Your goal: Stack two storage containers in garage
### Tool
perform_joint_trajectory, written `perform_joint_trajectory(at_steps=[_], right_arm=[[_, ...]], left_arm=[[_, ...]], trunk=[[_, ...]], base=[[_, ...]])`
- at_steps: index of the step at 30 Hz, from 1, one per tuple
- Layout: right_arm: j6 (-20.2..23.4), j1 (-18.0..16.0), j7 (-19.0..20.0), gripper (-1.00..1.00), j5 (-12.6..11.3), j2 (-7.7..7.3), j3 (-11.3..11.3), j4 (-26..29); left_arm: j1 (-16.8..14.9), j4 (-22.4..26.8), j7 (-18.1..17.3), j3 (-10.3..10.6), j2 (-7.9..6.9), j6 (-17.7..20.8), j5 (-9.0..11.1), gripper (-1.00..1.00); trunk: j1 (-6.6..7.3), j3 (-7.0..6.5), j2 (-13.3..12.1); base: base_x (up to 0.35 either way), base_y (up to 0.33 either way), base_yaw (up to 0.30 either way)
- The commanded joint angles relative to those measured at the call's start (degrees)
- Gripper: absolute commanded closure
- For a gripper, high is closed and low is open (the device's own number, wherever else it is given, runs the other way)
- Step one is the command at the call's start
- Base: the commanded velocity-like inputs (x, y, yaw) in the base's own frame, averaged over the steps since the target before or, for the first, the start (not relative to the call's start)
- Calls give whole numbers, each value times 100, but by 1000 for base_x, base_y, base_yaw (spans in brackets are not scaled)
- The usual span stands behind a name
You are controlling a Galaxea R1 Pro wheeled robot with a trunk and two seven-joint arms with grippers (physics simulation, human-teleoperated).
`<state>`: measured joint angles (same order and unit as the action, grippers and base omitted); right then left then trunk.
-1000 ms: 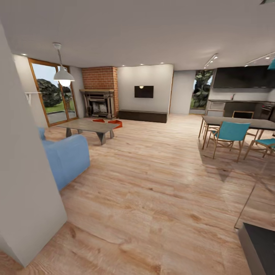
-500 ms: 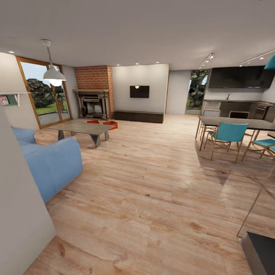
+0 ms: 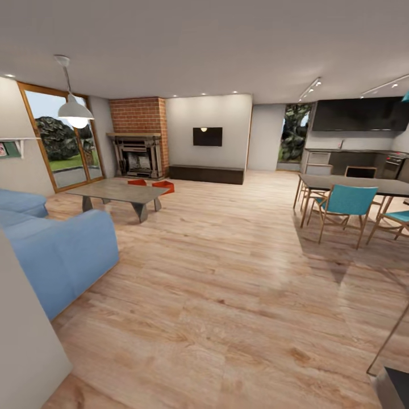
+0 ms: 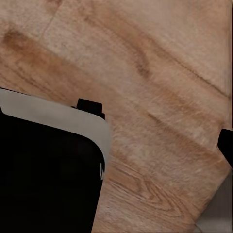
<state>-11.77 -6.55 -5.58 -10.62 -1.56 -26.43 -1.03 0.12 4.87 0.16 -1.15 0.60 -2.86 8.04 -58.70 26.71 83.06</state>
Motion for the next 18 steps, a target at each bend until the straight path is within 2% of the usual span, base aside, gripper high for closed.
perform_joint_trajectory(at_steps=[1, 18], right_arm=[[-27, -4, -4, -100, -54, 3, -51, -11], [-26, -4, -4, -100, -54, 3, -55, -11]], left_arm=[[3, 6, 2, -8, 2, -12, 40, -100], [4, 14, 2, -17, 10, -63, 31, -100]], trunk=[[-3, 5, 2], [-3, 5, 2]], base=[[323, 0, 0], [323, 0, 0]])
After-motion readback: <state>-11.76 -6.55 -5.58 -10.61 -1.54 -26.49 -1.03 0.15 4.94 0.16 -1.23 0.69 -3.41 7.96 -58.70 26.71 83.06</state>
